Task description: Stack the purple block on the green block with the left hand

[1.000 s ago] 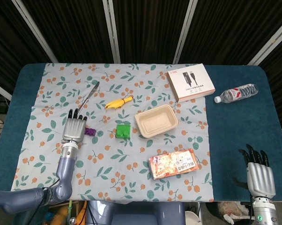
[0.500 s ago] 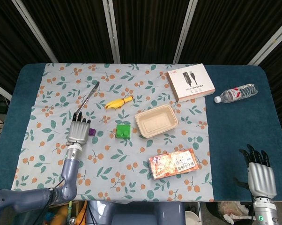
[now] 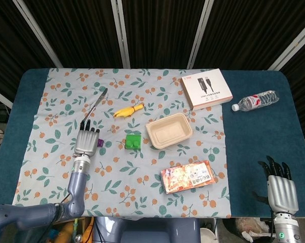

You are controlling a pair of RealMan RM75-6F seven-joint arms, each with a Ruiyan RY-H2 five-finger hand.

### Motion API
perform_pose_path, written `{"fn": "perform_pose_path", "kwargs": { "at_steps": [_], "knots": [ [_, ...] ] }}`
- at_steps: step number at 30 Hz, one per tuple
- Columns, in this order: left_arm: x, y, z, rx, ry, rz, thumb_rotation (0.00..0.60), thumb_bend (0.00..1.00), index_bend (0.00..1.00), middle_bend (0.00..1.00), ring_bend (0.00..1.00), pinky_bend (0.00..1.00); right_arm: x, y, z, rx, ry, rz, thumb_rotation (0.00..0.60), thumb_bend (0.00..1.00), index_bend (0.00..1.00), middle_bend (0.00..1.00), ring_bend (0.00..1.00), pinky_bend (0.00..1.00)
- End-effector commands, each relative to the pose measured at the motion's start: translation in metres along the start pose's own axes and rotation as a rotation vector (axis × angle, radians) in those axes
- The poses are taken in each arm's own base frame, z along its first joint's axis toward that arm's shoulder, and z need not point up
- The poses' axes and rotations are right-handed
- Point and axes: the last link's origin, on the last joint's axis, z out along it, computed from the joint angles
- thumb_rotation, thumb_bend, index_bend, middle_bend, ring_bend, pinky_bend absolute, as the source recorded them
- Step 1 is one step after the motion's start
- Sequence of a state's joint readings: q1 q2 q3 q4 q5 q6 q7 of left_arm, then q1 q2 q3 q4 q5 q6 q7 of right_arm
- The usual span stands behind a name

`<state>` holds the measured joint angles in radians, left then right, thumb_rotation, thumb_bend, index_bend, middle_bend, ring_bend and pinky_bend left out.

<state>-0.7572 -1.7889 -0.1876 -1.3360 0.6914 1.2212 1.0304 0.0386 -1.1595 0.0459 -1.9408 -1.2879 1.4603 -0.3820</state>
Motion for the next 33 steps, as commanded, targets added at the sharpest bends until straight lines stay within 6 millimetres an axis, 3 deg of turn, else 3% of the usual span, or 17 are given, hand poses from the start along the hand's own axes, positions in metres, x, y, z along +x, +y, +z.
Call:
{"fn": "perform_pose_path", "kwargs": {
  "at_steps": [1,19,33],
  "knots": [
    [-0.001,0.001,0.0,0.001,-0.002,0.001,0.6,0.36,0.31,0.31,0.03,0.01,0.001,0.001,0.0,-0.002,0.003,0.003,0.6,0.15,0.21,0.1,0.13,0.0],
    [-0.003,0.013,0.001,-0.013,0.005,0.018,0.6,0.36,0.34,0.33,0.04,0.01,0.003,0.001,-0.002,0.004,0.007,0.011,0.6,0.15,0.21,0.1,0.13,0.0],
    [-0.002,0.012,-0.002,-0.005,0.014,0.026,0.6,0.36,0.39,0.36,0.06,0.01,0.004,0.001,-0.003,0.002,0.007,0.016,0.6,0.15,0.21,0.1,0.14,0.0]
  ]
}}
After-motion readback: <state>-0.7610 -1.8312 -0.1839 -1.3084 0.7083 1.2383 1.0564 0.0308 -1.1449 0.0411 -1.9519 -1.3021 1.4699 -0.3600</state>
